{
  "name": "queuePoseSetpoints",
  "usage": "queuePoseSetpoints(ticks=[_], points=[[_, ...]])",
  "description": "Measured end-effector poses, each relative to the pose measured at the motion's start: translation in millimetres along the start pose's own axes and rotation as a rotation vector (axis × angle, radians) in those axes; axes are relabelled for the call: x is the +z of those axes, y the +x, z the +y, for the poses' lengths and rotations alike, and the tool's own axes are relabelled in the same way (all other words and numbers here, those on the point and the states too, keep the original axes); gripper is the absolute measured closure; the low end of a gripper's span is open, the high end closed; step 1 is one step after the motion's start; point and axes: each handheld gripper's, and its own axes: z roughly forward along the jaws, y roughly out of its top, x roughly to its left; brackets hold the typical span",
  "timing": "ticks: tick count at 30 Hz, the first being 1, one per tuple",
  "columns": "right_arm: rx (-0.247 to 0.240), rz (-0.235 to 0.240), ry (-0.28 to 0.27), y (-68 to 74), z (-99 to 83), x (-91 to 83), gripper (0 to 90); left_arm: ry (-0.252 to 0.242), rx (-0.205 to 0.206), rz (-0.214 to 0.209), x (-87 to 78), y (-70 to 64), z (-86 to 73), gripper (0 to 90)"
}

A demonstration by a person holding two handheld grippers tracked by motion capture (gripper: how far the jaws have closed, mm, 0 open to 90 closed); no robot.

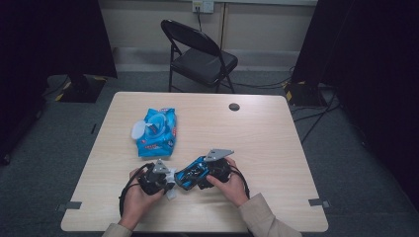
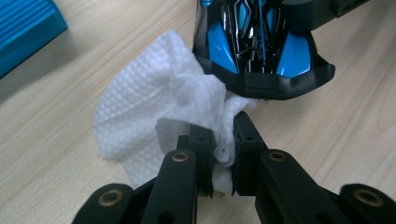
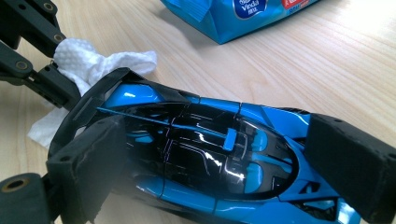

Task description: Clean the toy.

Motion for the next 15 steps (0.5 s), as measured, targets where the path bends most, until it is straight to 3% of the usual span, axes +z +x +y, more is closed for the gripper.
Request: queuePoseSetpoints(ticks=[15], points=[[0.001, 0.000, 0.003, 0.0, 0.3, 0.0, 6.0, 0.009, 0.040, -0.019, 0.9, -10.3, 1.3, 81.6]])
